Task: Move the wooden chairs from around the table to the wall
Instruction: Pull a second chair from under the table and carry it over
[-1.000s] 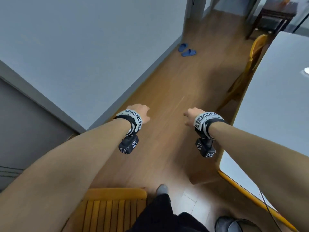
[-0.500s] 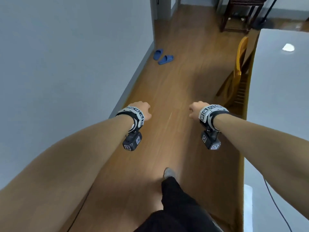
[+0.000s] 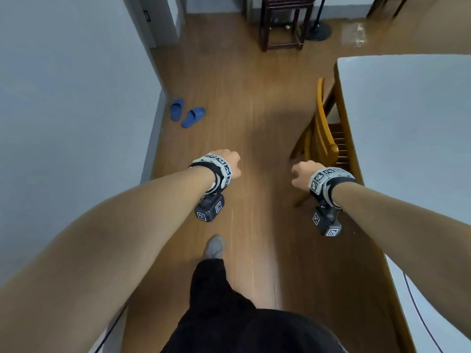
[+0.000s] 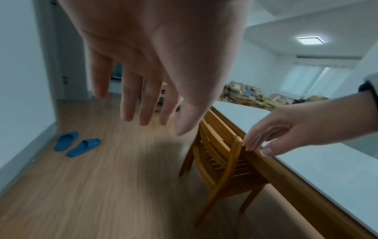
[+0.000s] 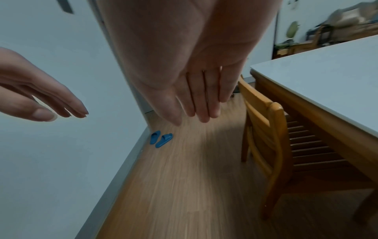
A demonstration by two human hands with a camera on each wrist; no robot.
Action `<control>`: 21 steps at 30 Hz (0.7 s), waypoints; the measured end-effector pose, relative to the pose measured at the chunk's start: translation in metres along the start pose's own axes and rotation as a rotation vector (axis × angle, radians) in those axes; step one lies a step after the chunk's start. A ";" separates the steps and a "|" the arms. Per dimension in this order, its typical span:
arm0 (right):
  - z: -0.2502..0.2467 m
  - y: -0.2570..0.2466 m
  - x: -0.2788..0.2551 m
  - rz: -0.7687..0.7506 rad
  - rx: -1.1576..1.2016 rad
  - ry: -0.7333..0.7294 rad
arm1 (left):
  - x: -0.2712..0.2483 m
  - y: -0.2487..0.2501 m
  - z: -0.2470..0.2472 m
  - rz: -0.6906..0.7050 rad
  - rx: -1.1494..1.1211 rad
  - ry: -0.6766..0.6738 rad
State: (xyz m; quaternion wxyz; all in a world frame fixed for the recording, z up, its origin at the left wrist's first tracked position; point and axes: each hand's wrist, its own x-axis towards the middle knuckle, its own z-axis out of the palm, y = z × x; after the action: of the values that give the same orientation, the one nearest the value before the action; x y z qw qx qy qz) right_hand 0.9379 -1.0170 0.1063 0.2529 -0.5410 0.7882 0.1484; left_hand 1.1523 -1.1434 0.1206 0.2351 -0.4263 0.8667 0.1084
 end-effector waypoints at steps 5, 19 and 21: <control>-0.031 0.023 0.046 0.205 0.099 -0.029 | 0.114 0.000 -0.061 0.231 0.087 -0.012; -0.071 0.110 0.169 0.577 0.463 0.062 | 0.338 0.125 -0.167 0.690 0.341 -0.003; -0.067 0.121 0.192 0.603 0.484 0.084 | 0.368 0.145 -0.172 0.760 0.376 0.023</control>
State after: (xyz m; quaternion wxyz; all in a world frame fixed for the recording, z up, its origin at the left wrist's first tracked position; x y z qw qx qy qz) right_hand 0.7549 -1.1557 0.0499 0.2856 -0.2153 0.9339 0.0035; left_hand 0.7905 -1.3746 0.0833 0.2423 -0.0276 0.9695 0.0228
